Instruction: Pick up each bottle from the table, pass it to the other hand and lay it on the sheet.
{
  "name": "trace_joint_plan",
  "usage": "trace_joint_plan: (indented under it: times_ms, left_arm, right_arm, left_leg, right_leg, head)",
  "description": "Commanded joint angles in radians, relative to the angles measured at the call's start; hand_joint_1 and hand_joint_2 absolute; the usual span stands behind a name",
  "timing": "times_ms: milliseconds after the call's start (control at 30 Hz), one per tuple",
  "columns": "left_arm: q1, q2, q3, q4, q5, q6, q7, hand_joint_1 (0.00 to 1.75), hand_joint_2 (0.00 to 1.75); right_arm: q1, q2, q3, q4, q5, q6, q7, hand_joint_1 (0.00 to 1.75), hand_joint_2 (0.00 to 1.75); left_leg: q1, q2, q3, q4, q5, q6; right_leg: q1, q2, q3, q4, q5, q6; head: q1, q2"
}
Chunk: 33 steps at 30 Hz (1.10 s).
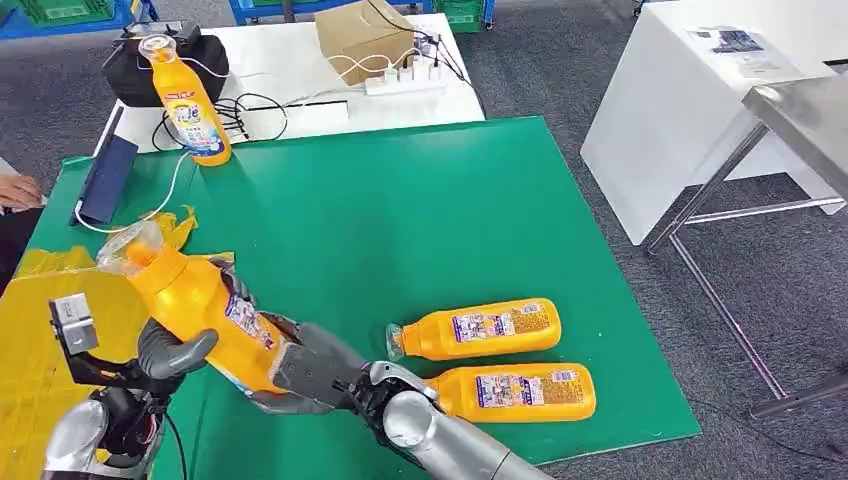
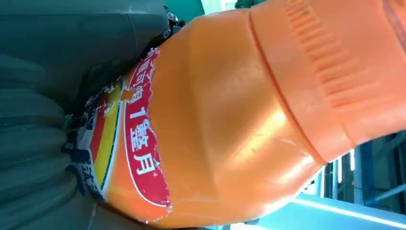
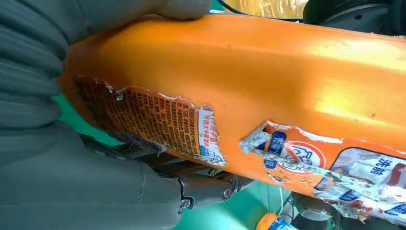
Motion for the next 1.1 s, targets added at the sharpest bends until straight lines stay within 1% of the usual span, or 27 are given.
trace_joint_plan:
  times_ms: [33,133,167,200,233,267,367,400,433,467,500,533,567,633,667,700,733,767,800,833,867,900,933,967,1000,1033,1100]
  left_arm:
    - [-0.04,0.009,-0.048,0.036,-0.004,-0.012,-0.004,1.75,1.75]
    - [-0.04,0.009,-0.048,0.036,-0.004,-0.012,-0.004,1.75,1.75]
    - [-0.04,0.009,-0.048,0.036,-0.004,-0.012,-0.004,1.75,1.75]
    - [-0.04,0.009,-0.048,0.036,-0.004,-0.012,-0.004,1.75,1.75]
    - [-0.039,0.01,-0.044,0.034,-0.014,-0.008,-0.012,1.75,1.75]
    - [-0.036,0.01,-0.04,0.033,-0.022,-0.007,-0.018,1.75,1.75]
    - [-0.018,0.008,-0.015,-0.001,-0.146,0.05,-0.082,1.75,1.75]
    - [-0.01,0.004,-0.003,-0.024,-0.224,0.099,-0.11,1.75,1.75]
    - [0.0,-0.001,0.012,-0.063,-0.377,0.201,-0.154,1.75,1.75]
    - [0.005,-0.003,0.023,-0.095,-0.516,0.305,-0.183,1.75,1.75]
    - [0.006,-0.024,0.033,-0.122,-0.674,0.419,-0.2,1.75,1.75]
    - [0.027,-0.041,0.066,-0.167,-0.834,0.545,-0.19,1.75,1.75]
    - [0.042,-0.048,0.084,-0.192,-0.945,0.62,-0.19,1.75,1.75]
    - [0.071,-0.068,0.12,-0.215,-1.204,0.794,-0.17,1.75,1.75]
    - [0.081,-0.064,0.13,-0.211,-1.254,0.818,-0.16,1.75,1.75]
    - [0.091,-0.062,0.142,-0.198,-1.326,0.863,-0.146,1.75,1.75]
    - [0.101,-0.047,0.159,-0.168,-1.503,0.966,-0.1,1.75,1.75]
    - [0.108,-0.032,0.167,-0.136,-1.647,1.023,-0.042,1.75,1.75]
    - [0.111,-0.01,0.179,-0.085,-1.68,1.028,-0.013,1.75,1.75]
    - [0.111,0.0,0.189,-0.055,-1.669,1.02,-0.008,1.75,1.75]
    - [0.108,0.026,0.207,0.007,-1.71,1.026,0.012,1.75,1.75]
    - [0.108,0.035,0.224,0.047,-1.724,1.04,0.023,1.75,1.75]
    - [0.108,0.043,0.24,0.086,-1.722,1.048,0.02,1.75,1.75]
    - [0.111,0.05,0.248,0.105,-1.731,1.054,0.018,1.75,1.75]
    - [0.117,0.053,0.255,0.115,-1.753,1.067,0.026,1.75,1.75]
    - [0.126,0.057,0.258,0.123,-1.763,1.067,0.027,1.75,1.75]
    - [0.131,0.072,0.247,0.142,-1.828,1.043,0.056,1.75,1.75]
  right_arm:
    - [-0.02,-0.028,0.001,0.019,-0.001,-0.001,0.01,1.75,1.75]
    - [-0.02,-0.028,0.001,0.019,-0.001,-0.001,0.01,1.75,1.75]
    - [-0.02,-0.028,0.001,0.019,-0.001,-0.001,0.01,1.75,1.75]
    - [-0.02,-0.028,0.001,0.019,-0.001,-0.001,0.01,1.75,1.75]
    - [-0.015,-0.029,-0.008,0.007,0.001,-0.005,0.01,1.75,1.75]
    - [-0.01,-0.031,-0.02,-0.009,0.001,-0.011,0.009,1.75,1.75]
    - [0.015,-0.048,-0.067,-0.091,0.042,-0.07,0.011,1.75,1.75]
    - [0.03,-0.054,-0.088,-0.133,0.077,-0.109,0.008,1.75,1.75]
    - [0.061,-0.058,-0.128,-0.208,0.131,-0.167,0.005,0.37,1.75]
    - [0.084,-0.065,-0.152,-0.268,0.174,-0.206,0.009,0.0,1.75]
    - [0.111,-0.074,-0.177,-0.336,0.218,-0.224,0.021,0.0,1.75]
    - [0.133,-0.08,-0.202,-0.409,0.239,-0.203,0.023,0.0,1.75]
    - [0.153,-0.081,-0.222,-0.459,0.248,-0.199,0.021,0.0,1.75]
    - [0.182,-0.115,-0.23,-0.561,0.274,-0.186,0.015,0.0,1.75]
    - [0.193,-0.13,-0.232,-0.598,0.285,-0.188,0.015,0.0,1.75]
    - [0.203,-0.147,-0.234,-0.632,0.3,-0.191,0.014,0.0,1.75]
    - [0.214,-0.169,-0.24,-0.663,0.294,-0.178,0.014,0.0,1.75]
    - [0.222,-0.185,-0.246,-0.682,0.284,-0.167,0.015,0.0,1.75]
    - [0.231,-0.212,-0.252,-0.701,0.28,-0.162,0.016,0.0,1.75]
    - [0.239,-0.223,-0.257,-0.709,0.28,-0.163,0.014,0.0,1.75]
    - [0.255,-0.244,-0.267,-0.729,0.282,-0.163,0.007,0.0,1.75]
    - [0.267,-0.256,-0.274,-0.742,0.277,-0.161,-0.002,0.0,1.75]
    - [0.284,-0.272,-0.283,-0.759,0.281,-0.161,-0.007,0.0,1.75]
    - [0.297,-0.282,-0.29,-0.769,0.281,-0.163,-0.008,0.0,1.75]
    - [0.307,-0.294,-0.293,-0.777,0.283,-0.159,-0.011,0.0,1.75]
    - [0.319,-0.307,-0.299,-0.784,0.281,-0.157,-0.015,0.0,1.75]
    - [0.336,-0.327,-0.306,-0.795,0.272,-0.14,-0.02,0.0,1.75]
  left_leg:
    - [0.0,-0.006,0.003,-0.001,0.0,0.003]
    - [0.0,-0.007,0.004,-0.001,0.0,0.003]
    - [0.0,-0.005,0.002,-0.001,0.0,0.002]
    - [0.0,-0.007,0.004,-0.001,0.0,0.003]
    - [0.0,-0.005,0.002,-0.001,0.0,0.002]
    - [0.0,-0.007,0.004,-0.001,0.0,0.003]
    - [0.0,-0.004,0.001,0.0,0.0,0.002]
    - [0.0,-0.005,0.002,-0.001,0.0,0.003]
    - [0.0,-0.007,0.003,-0.001,-0.001,0.003]
    - [0.0,-0.007,0.004,0.0,-0.001,0.004]
    - [0.0,-0.006,0.001,0.001,-0.001,0.003]
    - [0.0,-0.008,0.003,0.0,-0.002,0.004]
    - [0.0,-0.005,0.0,0.001,-0.001,0.002]
    - [-0.001,-0.006,0.002,0.001,-0.002,0.004]
    - [0.0,-0.003,0.0,0.001,-0.002,0.003]
    - [0.0,-0.005,0.002,0.0,-0.002,0.003]
    - [-0.001,-0.007,0.004,-0.001,-0.002,0.004]
    - [-0.001,-0.005,0.002,-0.001,-0.001,0.003]
    - [-0.001,-0.007,0.005,-0.002,-0.002,0.004]
    - [-0.001,-0.004,0.002,-0.002,-0.001,0.003]
    - [-0.001,-0.005,0.006,-0.003,-0.001,0.004]
    - [-0.001,-0.003,0.002,-0.002,-0.001,0.002]
    - [-0.002,-0.005,0.005,-0.003,-0.001,0.003]
    - [-0.001,-0.005,0.003,-0.003,-0.001,0.002]
    - [-0.001,-0.006,0.004,-0.003,-0.001,0.002]
    - [-0.001,-0.004,0.003,-0.003,-0.001,0.002]
    - [-0.001,-0.005,0.006,-0.004,-0.002,0.003]
  right_leg:
    - [0.0,-0.001,0.003,0.0,-0.001,-0.001]
    - [0.0,0.0,0.005,-0.001,-0.002,-0.002]
    - [0.0,-0.001,0.003,0.0,-0.001,-0.001]
    - [0.0,-0.001,0.005,-0.001,-0.001,-0.002]
    - [0.0,-0.001,0.002,0.0,-0.001,-0.001]
    - [0.0,0.0,0.004,-0.001,-0.001,-0.002]
    - [0.0,-0.001,0.002,0.0,-0.001,-0.001]
    - [0.0,0.0,0.003,0.0,-0.001,-0.001]
    - [-0.001,0.0,0.004,0.0,-0.002,-0.002]
    - [-0.001,0.0,0.005,0.0,-0.002,-0.002]
    - [0.0,0.0,0.003,0.0,-0.002,-0.001]
    - [0.0,0.0,0.005,0.0,-0.002,-0.001]
    - [0.0,-0.001,0.001,0.0,-0.001,-0.001]
    - [-0.001,0.002,0.003,0.001,-0.002,-0.002]
    - [0.0,0.002,0.001,0.0,-0.001,-0.001]
    - [-0.001,0.001,0.003,0.0,-0.002,-0.001]
    - [-0.001,0.001,0.005,0.0,-0.003,-0.002]
    - [-0.001,0.0,0.003,-0.001,-0.002,-0.001]
    - [-0.001,0.0,0.006,-0.001,-0.003,-0.001]
    - [-0.001,0.001,0.003,-0.001,-0.001,-0.001]
    - [-0.002,0.002,0.006,-0.002,-0.002,-0.001]
    - [-0.001,0.001,0.003,-0.002,-0.001,-0.001]
    - [-0.002,0.001,0.005,-0.002,-0.001,-0.002]
    - [-0.001,-0.001,0.004,-0.002,-0.001,-0.001]
    - [-0.001,0.0,0.006,-0.003,-0.001,-0.002]
    - [-0.002,0.001,0.003,-0.002,-0.001,-0.001]
    - [-0.001,0.002,0.007,-0.003,-0.002,-0.002]
  head:
    - [0.0,0.0]
    - [0.0,0.0]
    - [0.0,0.0]
    - [0.0,0.0]
    - [0.0,0.0]
    - [0.0,0.0]
    - [0.0,0.0]
    - [0.0,0.0]
    - [0.0,0.0]
    - [0.0,0.0]
    - [0.0,0.0]
    - [0.0,0.0]
    - [0.0,0.0]
    - [0.0,0.0]
    - [0.0,0.0]
    - [0.0,0.0]
    - [0.0,0.0]
    - [0.0,0.0]
    - [0.0,0.0]
    - [0.0,0.0]
    - [0.0,0.0]
    - [0.0,0.0]
    - [0.0,0.0]
    - [0.0,0.0]
    - [0.0,0.0]
    - [0.0,0.0]
    - [0.0,0.0]
